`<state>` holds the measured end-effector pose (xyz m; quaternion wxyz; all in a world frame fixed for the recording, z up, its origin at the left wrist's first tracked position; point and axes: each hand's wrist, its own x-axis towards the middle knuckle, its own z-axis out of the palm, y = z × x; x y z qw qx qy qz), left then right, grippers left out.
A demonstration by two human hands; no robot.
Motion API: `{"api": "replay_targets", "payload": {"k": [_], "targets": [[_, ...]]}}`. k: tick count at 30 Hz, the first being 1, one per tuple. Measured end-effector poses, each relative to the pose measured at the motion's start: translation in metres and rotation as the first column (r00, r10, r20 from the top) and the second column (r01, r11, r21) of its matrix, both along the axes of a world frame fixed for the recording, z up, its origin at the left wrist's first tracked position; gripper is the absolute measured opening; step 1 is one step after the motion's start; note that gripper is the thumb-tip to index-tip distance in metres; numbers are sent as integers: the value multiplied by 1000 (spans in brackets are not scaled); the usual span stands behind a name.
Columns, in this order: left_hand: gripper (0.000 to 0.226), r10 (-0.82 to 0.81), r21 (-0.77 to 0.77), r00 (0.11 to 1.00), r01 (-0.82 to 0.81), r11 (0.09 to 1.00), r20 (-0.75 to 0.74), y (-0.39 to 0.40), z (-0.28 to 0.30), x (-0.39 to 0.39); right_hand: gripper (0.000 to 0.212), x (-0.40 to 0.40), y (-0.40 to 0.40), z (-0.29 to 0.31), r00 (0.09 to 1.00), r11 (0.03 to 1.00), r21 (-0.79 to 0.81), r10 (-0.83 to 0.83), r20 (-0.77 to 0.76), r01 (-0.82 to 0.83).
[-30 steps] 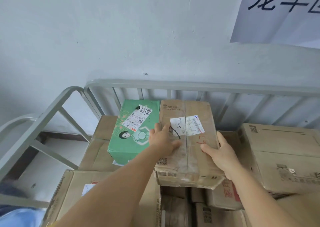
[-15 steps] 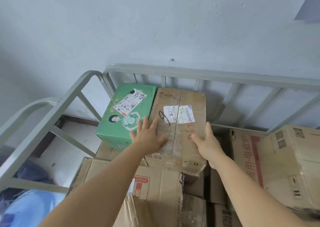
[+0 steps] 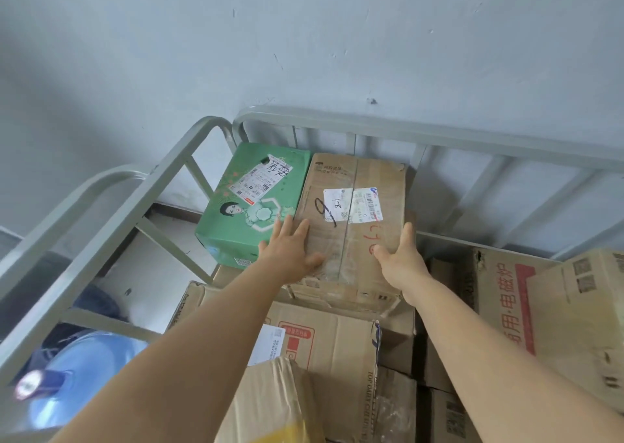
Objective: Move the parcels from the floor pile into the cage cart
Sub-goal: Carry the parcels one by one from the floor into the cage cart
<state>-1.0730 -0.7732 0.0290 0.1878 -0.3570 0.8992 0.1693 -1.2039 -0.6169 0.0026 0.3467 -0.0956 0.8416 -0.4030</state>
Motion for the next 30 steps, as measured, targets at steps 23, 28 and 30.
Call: {"api": "replay_targets", "payload": {"k": [23,28,30], "targets": [[105,-95,52,990,90,995,105,69,74,264,87,274,122,98,975,966,147,199,94,-212],[103,-100,-83,993,105,991,65,89,62,266,101,313,133,92,989,989,145,-53,136,33],[99,-72,-115,996,77,990,43,93,62,266,100,323,133,94,986,986,117,-133,98,121]]}}
